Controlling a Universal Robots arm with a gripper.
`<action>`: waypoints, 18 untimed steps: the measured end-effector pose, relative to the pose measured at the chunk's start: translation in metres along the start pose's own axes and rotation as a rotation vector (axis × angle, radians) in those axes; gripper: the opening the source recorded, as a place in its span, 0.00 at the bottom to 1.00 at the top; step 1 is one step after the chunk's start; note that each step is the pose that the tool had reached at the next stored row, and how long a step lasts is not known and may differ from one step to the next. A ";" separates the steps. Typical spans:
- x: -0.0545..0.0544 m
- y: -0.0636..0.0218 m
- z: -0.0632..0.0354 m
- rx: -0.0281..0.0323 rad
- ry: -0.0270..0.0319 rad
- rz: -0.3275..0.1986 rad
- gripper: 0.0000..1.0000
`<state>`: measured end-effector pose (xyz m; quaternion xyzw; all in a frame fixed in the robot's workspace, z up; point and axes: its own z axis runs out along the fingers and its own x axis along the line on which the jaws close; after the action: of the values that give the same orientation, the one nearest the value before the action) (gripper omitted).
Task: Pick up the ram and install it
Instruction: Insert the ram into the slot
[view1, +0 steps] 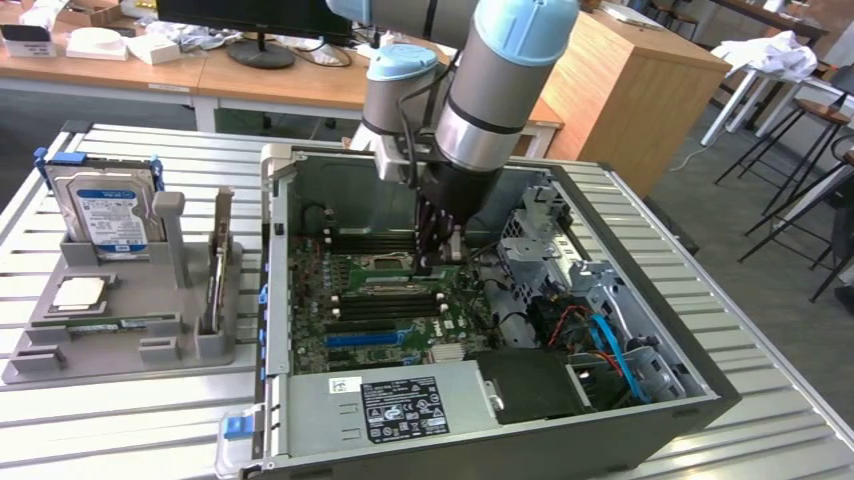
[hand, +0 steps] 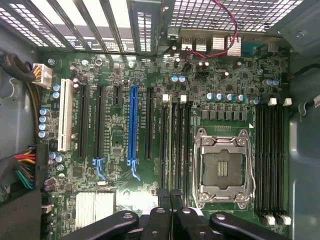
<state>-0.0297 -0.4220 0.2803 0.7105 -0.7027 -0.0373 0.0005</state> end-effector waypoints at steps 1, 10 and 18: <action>0.000 0.0000 0.0006 0.0001 0.0000 0.000 0.11; 0.000 0.0001 0.0062 0.0006 0.0000 0.000 0.11; 0.001 0.0002 0.0119 0.0011 0.0000 0.000 0.11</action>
<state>-0.0306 -0.4220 0.2684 0.7105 -0.7027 -0.0369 0.0001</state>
